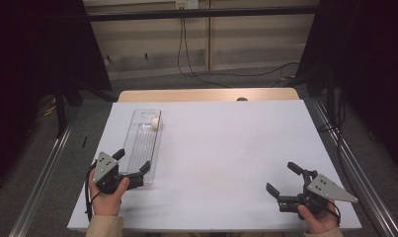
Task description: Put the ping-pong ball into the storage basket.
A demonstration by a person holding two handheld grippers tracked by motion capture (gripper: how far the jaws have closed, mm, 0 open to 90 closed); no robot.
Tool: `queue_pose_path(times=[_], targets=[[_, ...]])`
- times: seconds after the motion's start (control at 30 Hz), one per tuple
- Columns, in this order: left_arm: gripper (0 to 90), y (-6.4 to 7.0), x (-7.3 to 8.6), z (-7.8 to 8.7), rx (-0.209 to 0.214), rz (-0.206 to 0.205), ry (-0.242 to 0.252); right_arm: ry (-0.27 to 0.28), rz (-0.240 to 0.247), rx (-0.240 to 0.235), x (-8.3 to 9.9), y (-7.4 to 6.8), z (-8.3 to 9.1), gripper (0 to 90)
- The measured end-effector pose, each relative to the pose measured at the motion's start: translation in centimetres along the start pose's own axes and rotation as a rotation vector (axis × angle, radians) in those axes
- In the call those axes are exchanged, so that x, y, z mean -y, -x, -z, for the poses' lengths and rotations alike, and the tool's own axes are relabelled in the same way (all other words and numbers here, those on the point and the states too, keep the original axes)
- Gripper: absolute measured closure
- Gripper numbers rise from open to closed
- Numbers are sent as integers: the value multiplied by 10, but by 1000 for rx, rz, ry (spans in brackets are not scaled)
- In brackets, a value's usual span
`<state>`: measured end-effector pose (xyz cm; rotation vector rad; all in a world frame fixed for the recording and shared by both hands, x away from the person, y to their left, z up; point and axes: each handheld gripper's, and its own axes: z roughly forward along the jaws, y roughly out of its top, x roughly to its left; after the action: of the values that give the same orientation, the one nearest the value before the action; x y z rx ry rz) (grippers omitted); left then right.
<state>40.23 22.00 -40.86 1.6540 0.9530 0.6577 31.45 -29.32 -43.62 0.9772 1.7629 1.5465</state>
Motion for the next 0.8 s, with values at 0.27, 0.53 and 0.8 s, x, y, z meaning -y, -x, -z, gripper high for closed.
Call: queue_pose_path(times=[0.27,0.53,0.8], targets=[[31,1,4,3,15,-4,4,-1,-4,7,1,0,0,10],[31,2,8,10,26,-5,25,-6,3,4,2,-1,-1,10],[31,2,9,11,36,5,42,-9,8,5,3,-1,-3,9]])
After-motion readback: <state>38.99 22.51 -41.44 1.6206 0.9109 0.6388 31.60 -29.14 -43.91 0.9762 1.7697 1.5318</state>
